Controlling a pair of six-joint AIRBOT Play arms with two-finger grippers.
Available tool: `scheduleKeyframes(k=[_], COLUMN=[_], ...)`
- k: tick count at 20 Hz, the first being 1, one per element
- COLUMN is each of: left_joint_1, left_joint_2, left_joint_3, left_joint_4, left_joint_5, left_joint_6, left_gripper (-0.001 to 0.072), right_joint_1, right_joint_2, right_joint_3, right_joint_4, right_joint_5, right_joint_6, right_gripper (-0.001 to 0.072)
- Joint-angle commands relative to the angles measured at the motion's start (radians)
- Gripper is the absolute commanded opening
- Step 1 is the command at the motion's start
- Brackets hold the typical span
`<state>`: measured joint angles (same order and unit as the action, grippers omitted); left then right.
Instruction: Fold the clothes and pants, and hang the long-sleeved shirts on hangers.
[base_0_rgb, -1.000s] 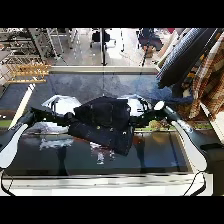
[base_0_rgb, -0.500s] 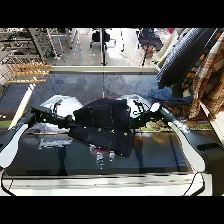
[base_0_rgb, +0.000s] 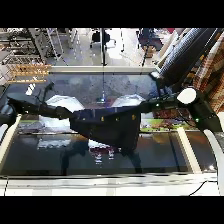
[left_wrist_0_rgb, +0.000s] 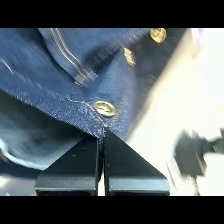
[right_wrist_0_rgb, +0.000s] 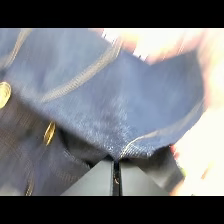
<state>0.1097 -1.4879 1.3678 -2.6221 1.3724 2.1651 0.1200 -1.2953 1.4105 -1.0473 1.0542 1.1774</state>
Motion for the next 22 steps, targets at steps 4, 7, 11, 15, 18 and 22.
scheduleKeyframes(k=[4, 7, 11, 15, 18, 22], left_joint_1=[-0.055, -0.049, 0.071, 0.204, 0.229, 0.170], left_joint_2=[-0.152, -0.266, -0.271, -0.264, -0.262, -0.258], left_joint_3=[0.008, 0.008, 0.008, 0.006, -0.021, -0.141], left_joint_4=[-0.005, 0.003, 0.090, 0.098, 0.136, 0.134], left_joint_5=[-0.394, -0.462, -0.264, 0.011, 0.111, 0.098], left_joint_6=[-0.037, -0.037, -0.040, -0.071, -0.071, -0.025], left_gripper=[0.0022, 0.0493, 0.0512, 0.0511, 0.0511, 0.0513], right_joint_1=[0.000, -0.025, -0.154, -0.208, -0.169, -0.065], right_joint_2=[-0.231, -0.297, -0.288, -0.223, -0.160, -0.161], right_joint_3=[0.006, 0.006, -0.005, -0.180, -0.354, -0.412], right_joint_4=[-0.003, 0.029, 0.031, 0.151, 0.263, 0.268], right_joint_5=[-0.413, -0.335, 0.052, 0.295, 0.281, 0.124], right_joint_6=[0.045, 0.105, 0.074, -0.111, -0.177, -0.177], right_gripper=[0.0032, 0.0553, 0.0494, 0.0448, 0.0448, 0.0449])
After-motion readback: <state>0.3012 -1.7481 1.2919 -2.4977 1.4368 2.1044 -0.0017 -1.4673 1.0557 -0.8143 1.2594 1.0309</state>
